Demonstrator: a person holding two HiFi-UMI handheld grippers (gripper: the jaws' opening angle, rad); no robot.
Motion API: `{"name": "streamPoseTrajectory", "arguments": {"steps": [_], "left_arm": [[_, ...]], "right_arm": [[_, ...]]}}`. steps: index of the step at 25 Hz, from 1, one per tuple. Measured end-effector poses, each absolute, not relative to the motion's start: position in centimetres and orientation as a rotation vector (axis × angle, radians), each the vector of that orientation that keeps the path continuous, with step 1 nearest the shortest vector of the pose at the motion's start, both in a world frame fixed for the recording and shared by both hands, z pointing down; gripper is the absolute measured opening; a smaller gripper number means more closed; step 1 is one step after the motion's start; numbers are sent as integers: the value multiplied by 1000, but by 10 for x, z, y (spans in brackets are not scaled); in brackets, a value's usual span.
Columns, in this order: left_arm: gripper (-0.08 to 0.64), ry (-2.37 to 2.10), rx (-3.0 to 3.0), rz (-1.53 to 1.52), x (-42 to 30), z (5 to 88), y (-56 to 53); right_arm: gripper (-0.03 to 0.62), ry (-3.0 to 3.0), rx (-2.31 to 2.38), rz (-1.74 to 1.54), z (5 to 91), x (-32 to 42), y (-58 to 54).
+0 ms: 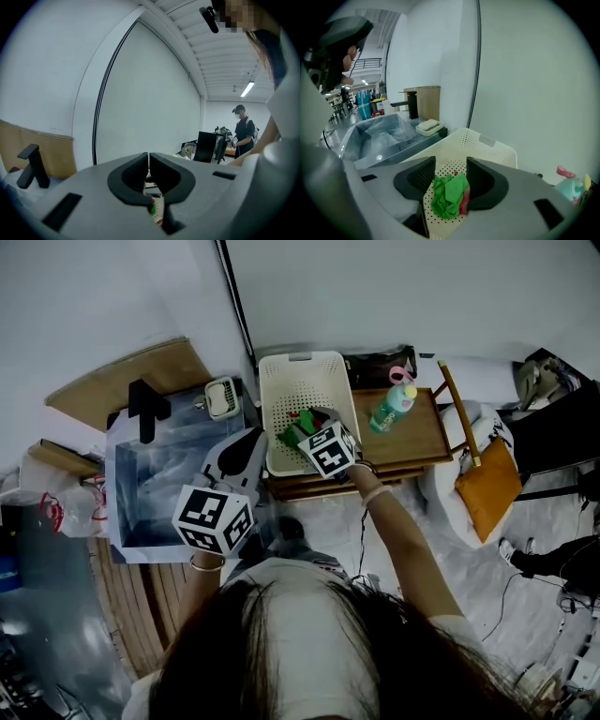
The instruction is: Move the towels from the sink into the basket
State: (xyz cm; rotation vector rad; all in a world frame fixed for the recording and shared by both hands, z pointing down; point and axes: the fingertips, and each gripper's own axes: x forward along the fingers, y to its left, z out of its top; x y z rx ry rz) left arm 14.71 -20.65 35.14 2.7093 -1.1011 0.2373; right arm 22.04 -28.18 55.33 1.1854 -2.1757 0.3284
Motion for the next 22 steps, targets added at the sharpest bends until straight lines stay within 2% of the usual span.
{"name": "streamPoseTrajectory", "arguments": {"steps": [8,14,22], "left_arm": [[5,-1119,2714,229,129,347,-189],[5,-1114,2734,218,117,341,-164],[5,-1107,2767,180,99,333,-125]], "right_arm": [[199,-2256,1333,413,519,221,-264],[112,-2238,1474,393,488,231,-236],[48,-2261,1578,410,458,218,-185]]}}
